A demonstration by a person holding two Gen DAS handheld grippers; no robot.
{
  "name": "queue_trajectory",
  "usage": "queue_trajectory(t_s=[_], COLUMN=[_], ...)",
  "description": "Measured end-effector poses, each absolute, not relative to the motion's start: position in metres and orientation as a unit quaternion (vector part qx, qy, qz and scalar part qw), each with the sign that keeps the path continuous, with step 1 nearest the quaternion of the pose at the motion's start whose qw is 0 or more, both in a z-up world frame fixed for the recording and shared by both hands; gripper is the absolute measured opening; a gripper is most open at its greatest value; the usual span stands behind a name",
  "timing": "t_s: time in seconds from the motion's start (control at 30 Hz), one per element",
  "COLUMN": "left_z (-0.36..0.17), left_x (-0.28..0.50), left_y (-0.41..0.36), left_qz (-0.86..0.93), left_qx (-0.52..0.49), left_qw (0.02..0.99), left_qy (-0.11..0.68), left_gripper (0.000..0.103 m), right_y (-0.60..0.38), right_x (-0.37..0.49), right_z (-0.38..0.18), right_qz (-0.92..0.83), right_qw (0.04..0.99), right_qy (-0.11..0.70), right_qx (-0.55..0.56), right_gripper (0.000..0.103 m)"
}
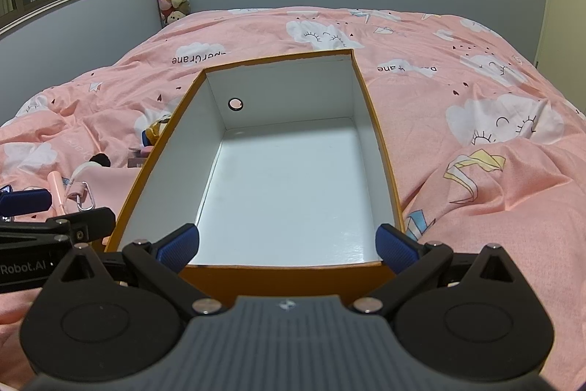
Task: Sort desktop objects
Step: 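Move both tools toward the pink pouch and pink cup beside the box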
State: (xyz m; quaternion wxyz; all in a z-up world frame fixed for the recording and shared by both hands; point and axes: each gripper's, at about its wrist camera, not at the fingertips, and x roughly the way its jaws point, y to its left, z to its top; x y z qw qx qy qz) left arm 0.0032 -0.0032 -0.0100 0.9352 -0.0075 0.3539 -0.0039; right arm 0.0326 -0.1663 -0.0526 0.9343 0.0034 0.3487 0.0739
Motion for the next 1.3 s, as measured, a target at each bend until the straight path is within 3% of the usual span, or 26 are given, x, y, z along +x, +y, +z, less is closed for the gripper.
queue_trajectory(t_s=[0.43, 0.6, 0.67, 0.73, 0.8, 1.03, 1.1, 1.3], left_z=[0.007, 0.019, 0.022, 0.024, 0.024, 0.021, 0.019, 0.007], left_x=[0.017, 0.031, 0.039, 0.046, 0.053, 0.082, 0.093, 0.121], left_y=[0.019, 0.043, 0.055, 0.067, 0.079, 0.109, 0.120, 0.149], left_qz=[-0.010, -0.007, -0.006, -0.002, 0.002, -0.011, -0.020, -0.018], left_qx=[-0.041, -0.050, -0.054, -0.058, -0.062, -0.053, -0.060, -0.081], left_qw=[0.934, 0.930, 0.926, 0.921, 0.917, 0.905, 0.897, 0.872], left_qy=[0.356, 0.365, 0.374, 0.386, 0.394, 0.423, 0.439, 0.483], left_gripper=[0.097, 0.081, 0.077, 0.071, 0.065, 0.044, 0.043, 0.042], right_y=[-0.162, -0.145, -0.134, -0.121, -0.108, -0.068, -0.055, -0.008], right_x=[0.055, 0.078, 0.088, 0.098, 0.111, 0.149, 0.159, 0.197], right_z=[-0.036, -0.016, -0.011, -0.010, -0.012, -0.018, -0.019, -0.027], right_qz=[0.112, 0.162, 0.192, 0.220, 0.253, 0.321, 0.336, 0.388], right_qw=[0.943, 0.939, 0.931, 0.919, 0.901, 0.855, 0.843, 0.794], right_qy=[0.314, 0.301, 0.306, 0.319, 0.340, 0.375, 0.379, 0.401], right_qx=[-0.016, -0.043, -0.057, -0.078, -0.094, -0.160, -0.183, -0.242], right_gripper=[0.102, 0.101, 0.095, 0.076, 0.065, 0.041, 0.037, 0.037])
